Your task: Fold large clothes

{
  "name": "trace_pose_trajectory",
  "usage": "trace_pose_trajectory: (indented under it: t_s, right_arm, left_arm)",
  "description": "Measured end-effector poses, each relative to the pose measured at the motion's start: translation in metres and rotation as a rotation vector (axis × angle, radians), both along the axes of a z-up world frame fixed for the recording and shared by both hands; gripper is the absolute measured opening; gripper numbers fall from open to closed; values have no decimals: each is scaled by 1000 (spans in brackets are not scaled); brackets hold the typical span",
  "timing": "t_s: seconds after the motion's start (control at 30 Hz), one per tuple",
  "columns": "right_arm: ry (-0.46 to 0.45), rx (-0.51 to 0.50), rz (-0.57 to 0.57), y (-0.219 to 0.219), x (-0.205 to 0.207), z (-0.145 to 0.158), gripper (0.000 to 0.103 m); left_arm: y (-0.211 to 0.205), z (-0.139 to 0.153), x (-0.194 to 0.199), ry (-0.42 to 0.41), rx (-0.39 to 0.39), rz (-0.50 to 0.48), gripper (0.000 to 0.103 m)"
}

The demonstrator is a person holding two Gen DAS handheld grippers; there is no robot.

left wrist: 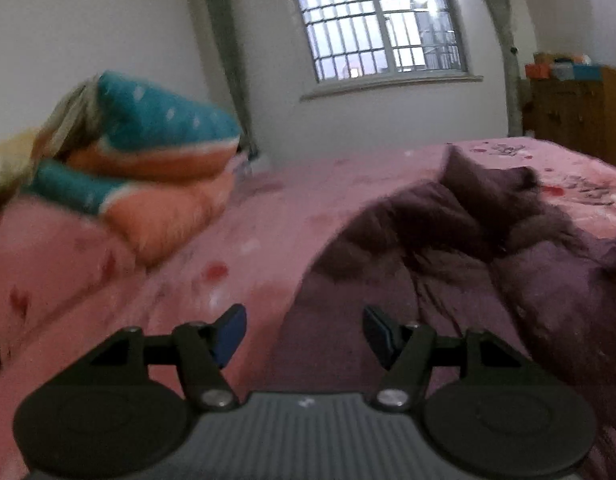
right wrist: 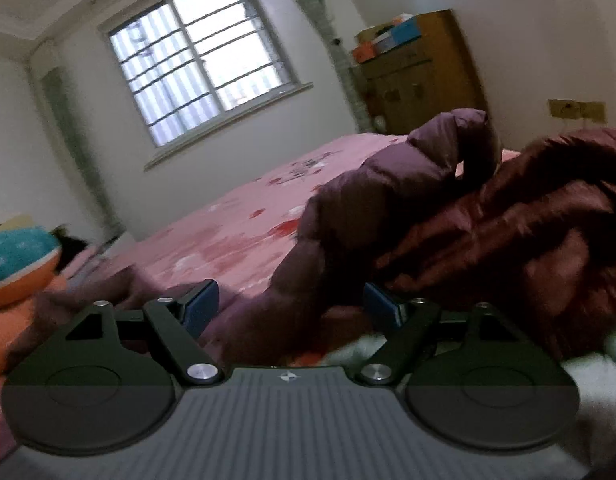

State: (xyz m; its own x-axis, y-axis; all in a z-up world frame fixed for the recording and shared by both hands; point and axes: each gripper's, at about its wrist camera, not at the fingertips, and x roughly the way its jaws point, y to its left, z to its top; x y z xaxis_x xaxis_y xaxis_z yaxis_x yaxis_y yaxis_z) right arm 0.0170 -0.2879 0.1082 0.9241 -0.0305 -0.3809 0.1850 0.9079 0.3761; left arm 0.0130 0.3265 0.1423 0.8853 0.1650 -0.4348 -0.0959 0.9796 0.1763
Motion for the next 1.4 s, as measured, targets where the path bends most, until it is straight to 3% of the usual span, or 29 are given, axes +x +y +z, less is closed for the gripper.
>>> trace_pose_trajectory:
  t_s: [0.17, 0.37, 0.6, 0.8, 1.0, 1.3, 1.4]
  right_arm:
    - [80, -46, 108, 20, -39, -19, 101]
    - [267, -194, 291, 47, -70, -49, 101]
    - [336, -328, 470, 87, -93, -65, 101]
    - [374, -447, 507, 107, -72, -85, 100]
    - [313, -450, 454, 121, -78, -86, 100]
    - [22, -327, 320, 118, -85, -46, 102]
    - [-14, -284, 292, 114, -77, -41, 103]
  left_arm:
    - [2, -19, -80, 56, -92, 10, 64]
    - [-25, -33, -161, 85, -83, -29, 64]
    - [-54, -53, -204, 103, -44, -62, 64]
    - [-79, -80, -222, 141, 19, -94, 64]
    - [-96, -103, -217, 183, 61, -101, 64]
    - [-94, -116, -190, 143, 128, 21, 64]
    - [-95, -117, -179, 111, 156, 43, 64]
